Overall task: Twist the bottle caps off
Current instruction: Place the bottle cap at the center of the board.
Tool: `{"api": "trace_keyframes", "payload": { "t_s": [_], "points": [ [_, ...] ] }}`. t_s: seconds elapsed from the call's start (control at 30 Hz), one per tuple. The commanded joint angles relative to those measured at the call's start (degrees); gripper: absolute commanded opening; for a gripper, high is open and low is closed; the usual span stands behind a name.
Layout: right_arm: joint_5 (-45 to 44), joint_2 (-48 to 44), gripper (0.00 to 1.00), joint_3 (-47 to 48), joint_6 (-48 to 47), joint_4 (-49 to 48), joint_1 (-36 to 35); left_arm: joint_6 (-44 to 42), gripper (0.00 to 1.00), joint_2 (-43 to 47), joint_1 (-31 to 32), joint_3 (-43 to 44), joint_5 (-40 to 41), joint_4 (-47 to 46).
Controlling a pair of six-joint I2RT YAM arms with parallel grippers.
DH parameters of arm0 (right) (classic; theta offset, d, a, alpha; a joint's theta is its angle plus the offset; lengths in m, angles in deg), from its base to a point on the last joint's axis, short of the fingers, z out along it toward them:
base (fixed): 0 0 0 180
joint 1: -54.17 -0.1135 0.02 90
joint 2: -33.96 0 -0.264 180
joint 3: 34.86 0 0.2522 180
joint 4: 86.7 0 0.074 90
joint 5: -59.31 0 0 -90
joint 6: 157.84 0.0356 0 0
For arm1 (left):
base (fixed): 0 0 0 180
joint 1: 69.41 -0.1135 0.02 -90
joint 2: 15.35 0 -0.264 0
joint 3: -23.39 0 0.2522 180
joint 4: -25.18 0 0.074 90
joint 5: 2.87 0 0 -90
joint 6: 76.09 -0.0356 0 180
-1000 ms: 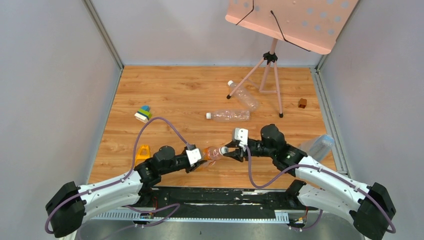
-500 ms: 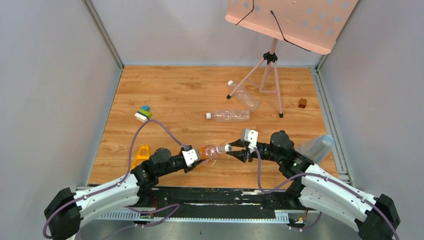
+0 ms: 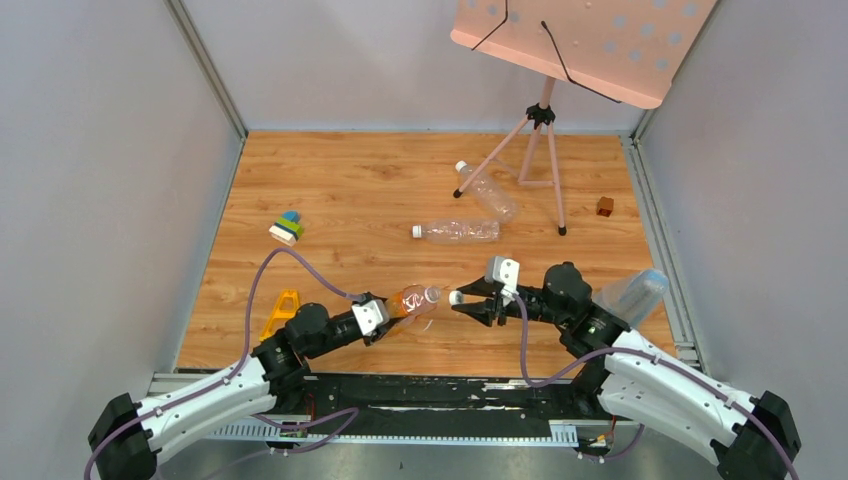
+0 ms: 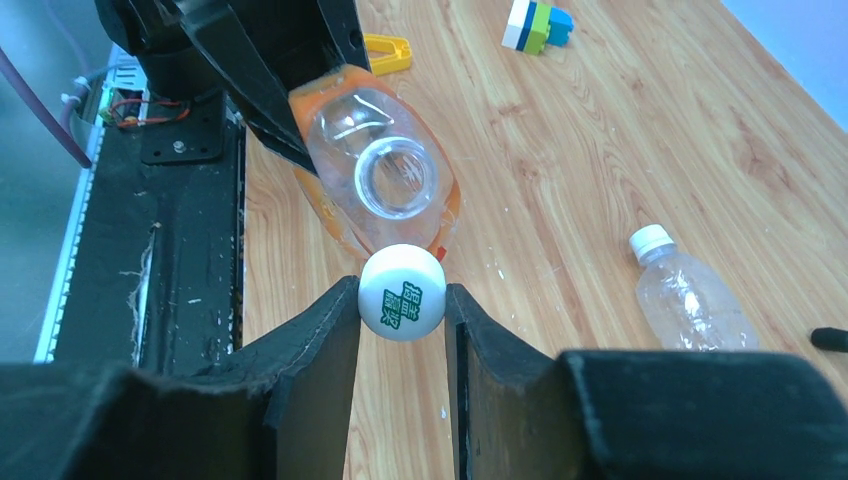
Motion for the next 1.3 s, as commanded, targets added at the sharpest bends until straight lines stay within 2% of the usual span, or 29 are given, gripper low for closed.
{"api": "trace_keyframes", "payload": {
  "t_s": [0.0,0.13,0.27,0.5,0.57,0.67,0.77,0.8,0.87,1.0,1.1,1.27],
  "points": [
    [2.31,-1.64,0.00,-0.49,3.29,-5.12,-0.18,0.78,0.00,-0.06,-0.22,0.04,0.94,-1.95],
    [5.54,0.18,0.00,0.04,3.01,-6.64,-0.16,0.71,0.00,-0.86,-0.22,0.27,0.49,-2.01],
    [7.10,1.87,0.00,0.86,-1.04,-5.70,-0.10,0.71,0.00,-1.98,-0.24,0.60,0.36,-1.96],
    [4.24,1.29,0.00,1.19,-3.57,-4.99,-0.04,0.66,0.00,-3.67,-0.17,1.09,0.25,-2.11],
    [0.79,1.69,0.00,1.30,-2.11,-5.06,0.07,0.85,0.00,-4.22,-0.22,1.38,0.62,-2.08],
    [-9.67,4.22,0.00,1.70,2.74,-5.97,1.56,1.25,0.00,-4.57,-0.20,1.61,0.98,-1.94],
    [-28.07,9.58,0.00,3.94,13.51,-4.87,3.35,1.84,0.00,-4.12,-0.23,1.60,1.95,-1.84],
    [-36.00,12.24,0.00,5.60,18.87,-2.30,4.07,1.95,0.00,-3.89,-0.20,1.53,2.25,-1.76],
    [-42.10,18.12,0.00,10.01,26.18,5.01,7.03,1.97,0.00,-2.88,-0.20,1.34,2.82,-1.36],
    [-41.70,30.17,0.00,16.34,38.38,18.02,15.04,2.37,0.00,0.51,-0.19,0.28,4.18,-1.26],
    [-40.66,36.98,0.00,17.53,39.86,19.39,18.37,2.51,0.00,3.83,-0.17,-0.56,5.31,-0.77],
    [-40.36,42.55,0.00,18.85,45.10,19.71,22.54,3.64,0.00,8.43,-0.18,-1.14,8.22,-0.25]
  ]
}}
